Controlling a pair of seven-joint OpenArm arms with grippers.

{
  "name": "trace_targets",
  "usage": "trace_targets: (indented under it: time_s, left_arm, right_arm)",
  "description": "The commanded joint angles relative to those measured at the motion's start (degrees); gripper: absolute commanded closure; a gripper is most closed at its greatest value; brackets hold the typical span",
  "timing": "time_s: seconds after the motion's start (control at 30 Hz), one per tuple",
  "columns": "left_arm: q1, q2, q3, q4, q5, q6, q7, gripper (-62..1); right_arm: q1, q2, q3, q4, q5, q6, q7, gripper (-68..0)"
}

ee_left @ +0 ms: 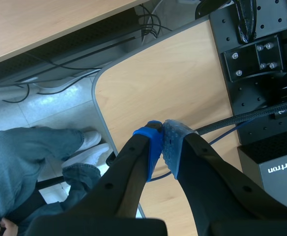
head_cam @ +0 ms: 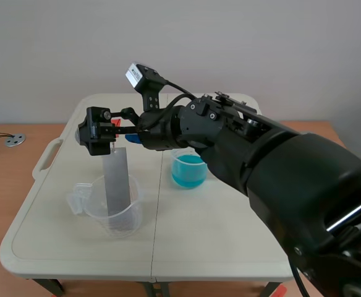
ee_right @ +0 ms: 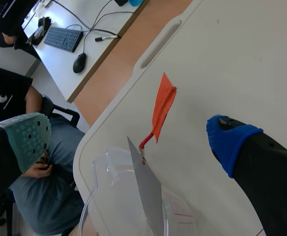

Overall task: Hold the metal plate by the orange handle, dip it into the blue solution, take it out and point at it, then put the plate back in the beaker on the left.
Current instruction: 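Lift the metal plate out of the left beaker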

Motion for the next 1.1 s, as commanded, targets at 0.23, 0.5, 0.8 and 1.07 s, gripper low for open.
trace_targets:
  time_s: [0.23, 0.5, 0.8, 1.07]
  left_arm:
    - [-0.2, 0.0, -0.1, 0.7, -0.3, -0.1, -0.6, -2.9]
    - [-0.2, 0.0, -0.1, 0.7, -0.3, -0.1, -0.6, -3.0]
    - [-0.2, 0.0, -0.1, 0.7, -0.3, -0.1, -0.6, -3.0]
    - [-0.2, 0.0, -0.1, 0.7, -0.3, -0.1, -0.6, -2.9]
  right_arm:
    - [2.1, -1.0, 0.0, 1.3, 0.8, 0.2, 0.9, -51.9]
    - [2.1, -1.0, 0.0, 1.3, 0.8, -1.4, 3.6, -41.0]
    - [2.1, -0.9, 0.0, 1.3, 0.8, -1.4, 3.7, -27.6]
    - [2.1, -0.7, 0.0, 1.3, 0.8, -1.3, 3.7, -15.0]
